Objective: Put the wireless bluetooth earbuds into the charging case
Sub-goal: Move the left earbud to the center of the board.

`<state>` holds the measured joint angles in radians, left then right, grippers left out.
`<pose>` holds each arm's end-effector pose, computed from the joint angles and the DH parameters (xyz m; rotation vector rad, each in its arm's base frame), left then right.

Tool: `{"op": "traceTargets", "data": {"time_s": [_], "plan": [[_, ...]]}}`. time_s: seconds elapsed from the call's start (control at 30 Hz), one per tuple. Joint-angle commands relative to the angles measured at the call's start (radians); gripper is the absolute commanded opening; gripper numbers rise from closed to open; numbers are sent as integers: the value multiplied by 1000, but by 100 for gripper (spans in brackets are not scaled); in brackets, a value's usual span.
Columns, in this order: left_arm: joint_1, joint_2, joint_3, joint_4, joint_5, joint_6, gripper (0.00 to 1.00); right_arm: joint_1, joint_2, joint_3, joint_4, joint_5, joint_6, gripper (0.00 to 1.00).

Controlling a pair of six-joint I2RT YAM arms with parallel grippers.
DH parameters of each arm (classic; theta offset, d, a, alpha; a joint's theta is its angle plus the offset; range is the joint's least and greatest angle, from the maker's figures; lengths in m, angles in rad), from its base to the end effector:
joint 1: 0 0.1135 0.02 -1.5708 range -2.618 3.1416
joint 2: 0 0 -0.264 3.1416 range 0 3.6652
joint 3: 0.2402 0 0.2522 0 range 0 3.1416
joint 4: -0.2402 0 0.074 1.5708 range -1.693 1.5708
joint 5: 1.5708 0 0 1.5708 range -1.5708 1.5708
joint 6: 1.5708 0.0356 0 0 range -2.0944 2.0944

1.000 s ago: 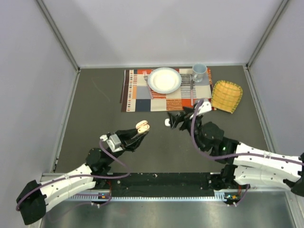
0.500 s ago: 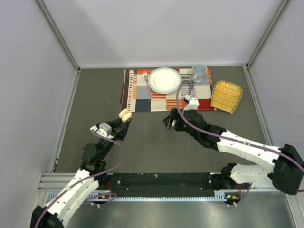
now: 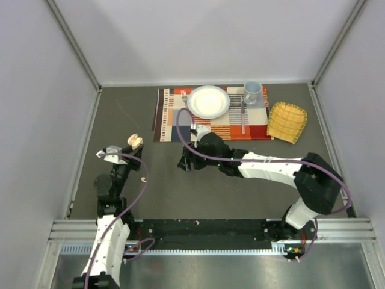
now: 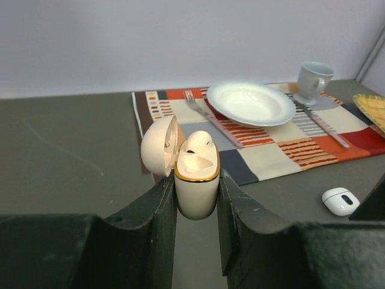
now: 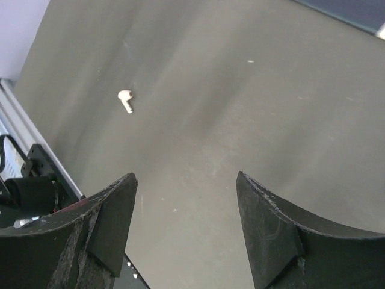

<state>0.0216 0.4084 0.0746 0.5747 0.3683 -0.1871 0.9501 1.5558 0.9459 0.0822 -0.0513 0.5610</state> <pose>0.1332 -0.0099 0.2204 0.1744 1.3453 -0.3841 0.1997 0.2824 0.2312 -0.4671 2.1993 0.9278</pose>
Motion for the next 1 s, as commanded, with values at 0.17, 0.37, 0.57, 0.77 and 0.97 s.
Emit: {"op": "traceTargets", "data": {"time_s": [0.17, 0.37, 0.57, 0.77, 0.97], "plan": [[334, -11, 19, 11, 106, -181, 0, 128, 240, 217, 134, -47, -154, 64], [403, -2, 59, -65, 51, -187, 0, 179, 397, 365, 128, -27, -233, 59], [408, -37, 143, -224, 18, -166, 0, 194, 570, 546, 97, -1, -262, 59], [409, -82, 204, -343, -15, -112, 0, 203, 656, 637, 111, -1, -262, 58], [409, -97, 241, -438, -40, -64, 0, 210, 704, 668, 130, -18, -271, 56]]}}
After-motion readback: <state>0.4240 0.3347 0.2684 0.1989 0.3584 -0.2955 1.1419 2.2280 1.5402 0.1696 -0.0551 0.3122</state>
